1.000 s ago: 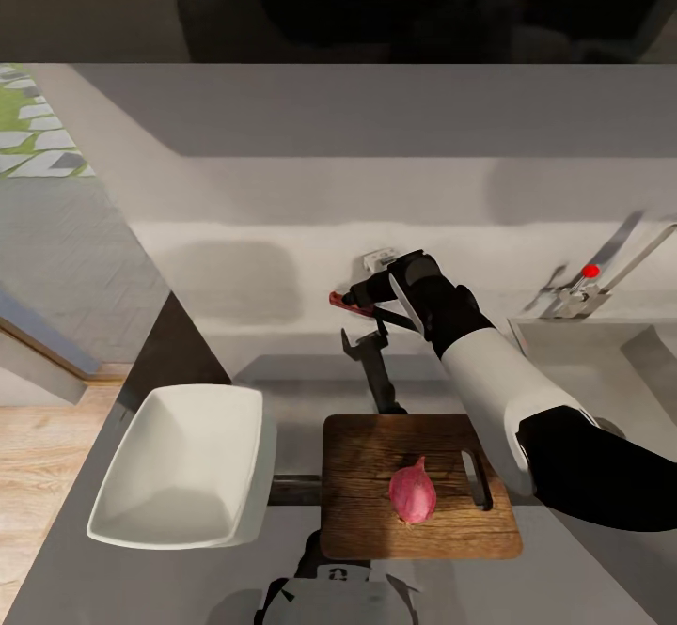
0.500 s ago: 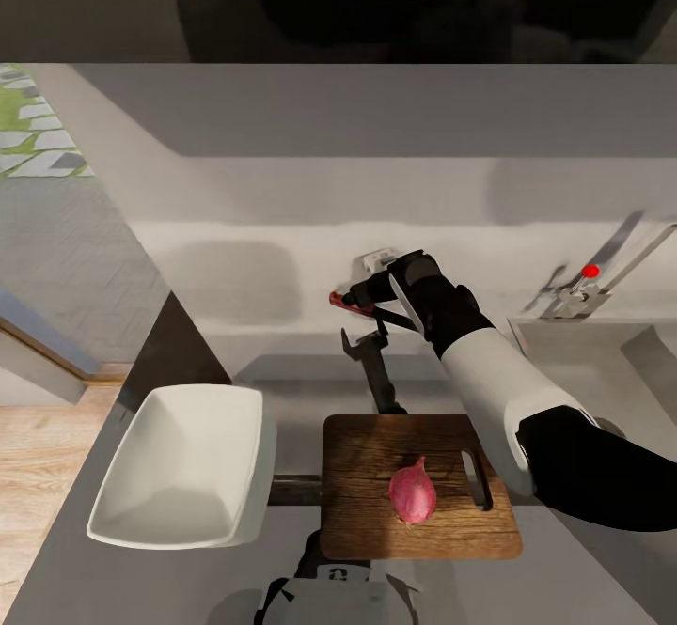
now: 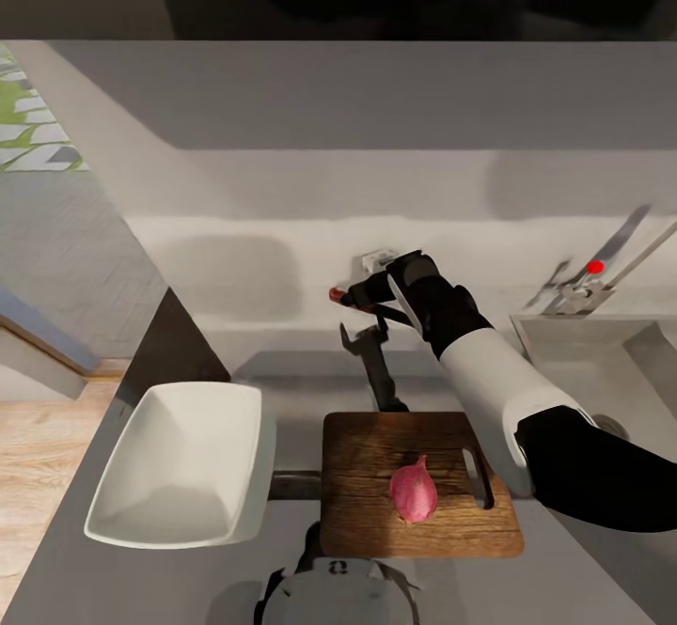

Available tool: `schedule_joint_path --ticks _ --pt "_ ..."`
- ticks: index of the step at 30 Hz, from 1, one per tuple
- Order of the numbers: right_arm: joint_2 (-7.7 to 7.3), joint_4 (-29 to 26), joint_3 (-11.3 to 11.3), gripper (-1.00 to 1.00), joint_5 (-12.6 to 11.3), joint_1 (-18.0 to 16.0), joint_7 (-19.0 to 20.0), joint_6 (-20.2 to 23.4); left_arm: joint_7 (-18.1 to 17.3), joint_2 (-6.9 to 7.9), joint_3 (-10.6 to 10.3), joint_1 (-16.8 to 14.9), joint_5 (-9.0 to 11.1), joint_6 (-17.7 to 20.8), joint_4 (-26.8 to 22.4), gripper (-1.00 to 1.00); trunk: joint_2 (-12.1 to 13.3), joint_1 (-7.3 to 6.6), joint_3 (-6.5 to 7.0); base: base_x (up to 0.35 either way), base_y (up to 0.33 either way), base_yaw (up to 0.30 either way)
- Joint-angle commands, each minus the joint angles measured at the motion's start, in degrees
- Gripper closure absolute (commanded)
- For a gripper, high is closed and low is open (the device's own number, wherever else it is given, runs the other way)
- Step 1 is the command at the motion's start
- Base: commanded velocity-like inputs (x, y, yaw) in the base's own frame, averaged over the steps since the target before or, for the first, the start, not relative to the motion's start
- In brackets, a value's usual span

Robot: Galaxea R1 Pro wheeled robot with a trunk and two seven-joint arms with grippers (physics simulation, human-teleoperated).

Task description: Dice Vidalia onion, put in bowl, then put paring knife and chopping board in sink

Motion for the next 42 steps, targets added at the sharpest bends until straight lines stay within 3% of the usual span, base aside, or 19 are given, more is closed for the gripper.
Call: schedule_joint_path --ticks 1,28,42 --pt "0.01 0.0 0.0 -1.0 0.6 -0.1 0.4 0.2 0.0 0.0 0.0 -0.1 0.5 0.0 0.1 -1.0 -0.1 0.02 -0.17 0.0 0.0 0.0" --pt "0.12 0.0 0.0 -1.0 0.6 0.0 0.4 0.1 0.0 -0.08 0.0 -0.1 0.5 0.0 0.1 -1.0 -0.1 0.02 -2.6 0.0 0.0 0.0" --pt "0.12 0.0 0.0 -1.0 0.6 0.0 0.4 0.1 0.0 -0.02 0.0 -0.1 0.5 0.0 0.1 -1.0 -0.1 0.02 -2.7 0.0 0.0 0.0"
